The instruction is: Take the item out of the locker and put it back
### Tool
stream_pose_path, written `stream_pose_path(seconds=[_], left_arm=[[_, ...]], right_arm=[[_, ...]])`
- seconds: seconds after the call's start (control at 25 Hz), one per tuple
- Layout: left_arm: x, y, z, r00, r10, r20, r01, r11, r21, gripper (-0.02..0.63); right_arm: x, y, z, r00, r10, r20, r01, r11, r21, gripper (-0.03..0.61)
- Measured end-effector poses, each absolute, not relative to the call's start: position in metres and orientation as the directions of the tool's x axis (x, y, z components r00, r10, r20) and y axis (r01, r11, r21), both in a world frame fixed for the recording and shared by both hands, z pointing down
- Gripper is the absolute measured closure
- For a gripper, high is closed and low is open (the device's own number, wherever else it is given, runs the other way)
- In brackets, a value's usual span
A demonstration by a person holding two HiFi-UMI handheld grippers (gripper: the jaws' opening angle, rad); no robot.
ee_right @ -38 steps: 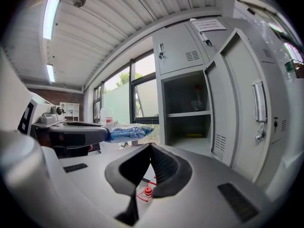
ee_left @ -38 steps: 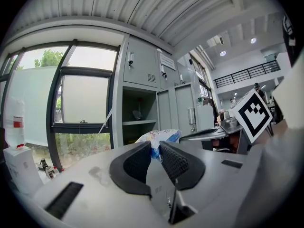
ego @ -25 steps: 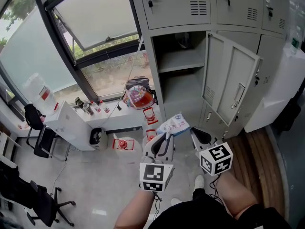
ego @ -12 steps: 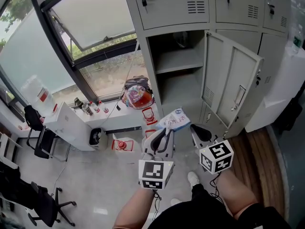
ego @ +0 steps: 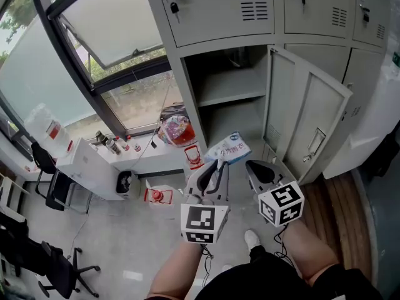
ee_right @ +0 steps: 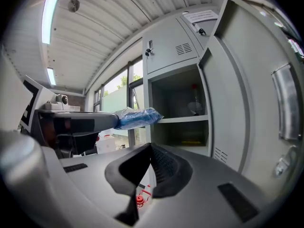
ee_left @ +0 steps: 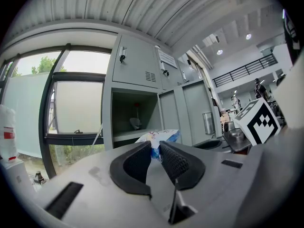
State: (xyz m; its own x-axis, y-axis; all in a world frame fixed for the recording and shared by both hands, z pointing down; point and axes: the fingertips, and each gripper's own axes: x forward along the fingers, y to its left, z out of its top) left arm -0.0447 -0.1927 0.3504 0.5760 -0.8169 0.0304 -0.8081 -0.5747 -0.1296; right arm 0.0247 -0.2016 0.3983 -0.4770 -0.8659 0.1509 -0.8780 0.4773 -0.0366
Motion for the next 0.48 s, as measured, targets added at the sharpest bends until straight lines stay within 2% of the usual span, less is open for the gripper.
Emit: stream_pose_path(seconds=[0.48], left_arm=[[-0.021, -0.275, 0.324, 0.542, -0.84, -0.015, -0.832, -0.534, -0.15, 0.551]], right_arm=[[0.045, -0.266, 0.39, -0.492, -0.858, 0.15, -0.869, 0.495, -0.023, 0.526]])
